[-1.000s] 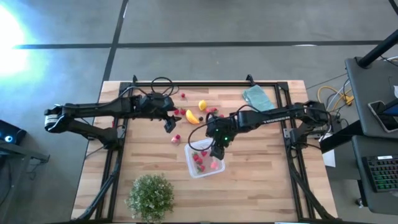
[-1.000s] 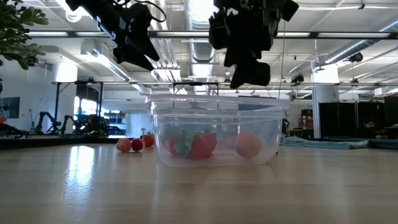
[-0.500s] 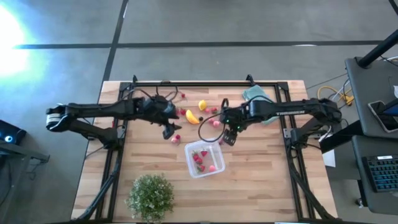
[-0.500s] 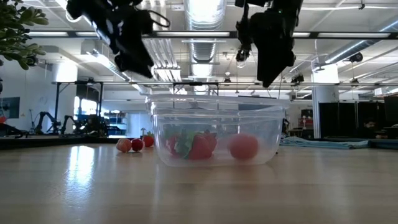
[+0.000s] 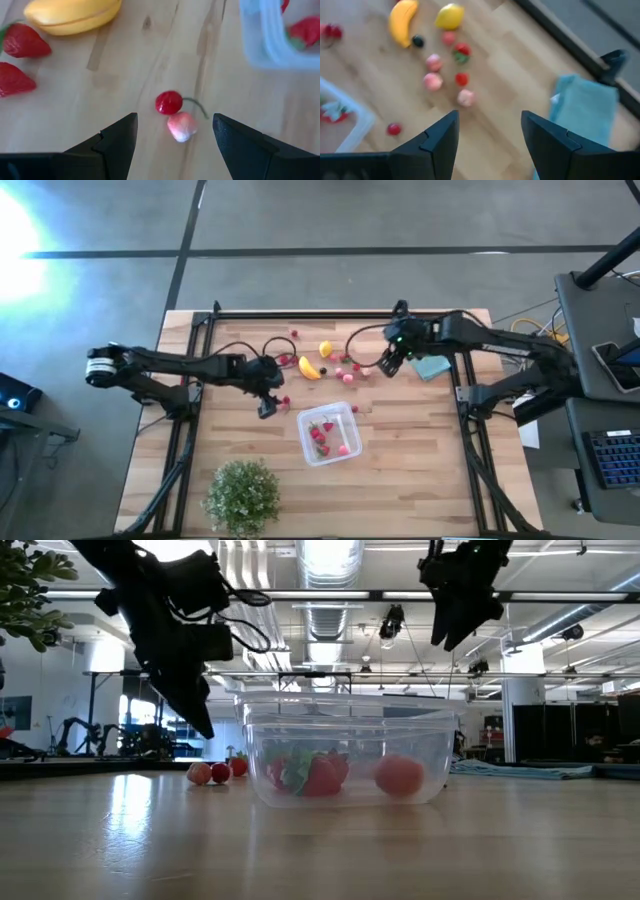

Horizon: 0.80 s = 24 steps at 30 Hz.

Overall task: Pick and placing Produce into tupperware
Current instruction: Put the peach into the transparent bin

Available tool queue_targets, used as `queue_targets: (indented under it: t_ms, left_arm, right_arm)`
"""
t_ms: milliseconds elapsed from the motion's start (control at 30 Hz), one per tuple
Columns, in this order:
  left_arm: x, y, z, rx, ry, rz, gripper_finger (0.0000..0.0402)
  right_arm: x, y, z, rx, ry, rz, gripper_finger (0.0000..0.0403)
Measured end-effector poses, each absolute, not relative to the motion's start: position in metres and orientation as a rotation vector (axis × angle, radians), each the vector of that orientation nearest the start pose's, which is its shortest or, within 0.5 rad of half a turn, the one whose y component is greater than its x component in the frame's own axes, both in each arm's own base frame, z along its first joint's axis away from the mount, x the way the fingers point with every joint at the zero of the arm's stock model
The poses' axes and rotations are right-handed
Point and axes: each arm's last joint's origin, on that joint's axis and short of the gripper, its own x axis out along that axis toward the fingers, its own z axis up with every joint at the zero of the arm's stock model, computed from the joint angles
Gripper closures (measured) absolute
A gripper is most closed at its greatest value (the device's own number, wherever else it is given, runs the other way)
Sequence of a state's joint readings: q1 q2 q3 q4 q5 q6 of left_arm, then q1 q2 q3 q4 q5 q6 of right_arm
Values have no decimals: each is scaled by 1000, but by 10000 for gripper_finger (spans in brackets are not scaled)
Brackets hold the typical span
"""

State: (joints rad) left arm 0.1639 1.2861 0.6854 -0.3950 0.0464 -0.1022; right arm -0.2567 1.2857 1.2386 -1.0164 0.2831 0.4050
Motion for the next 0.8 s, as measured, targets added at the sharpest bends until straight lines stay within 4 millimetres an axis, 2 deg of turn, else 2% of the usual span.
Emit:
queue_targets:
  t_ms: [133,300,467,800]
  left_arm:
    - [230,30,172,-158,1056,115,157]
    - [231,21,165,-139,1082,82,157]
    - [236,21,162,-105,1056,115,157]
    - [250,23,140,-100,1076,135,157]
  right_arm:
    - [215,-76,331,321,907,-774,197]
    - [205,-83,338,329,873,-808,197]
    - [204,-91,336,306,893,-820,197]
    - [205,-99,331,283,924,-827,197]
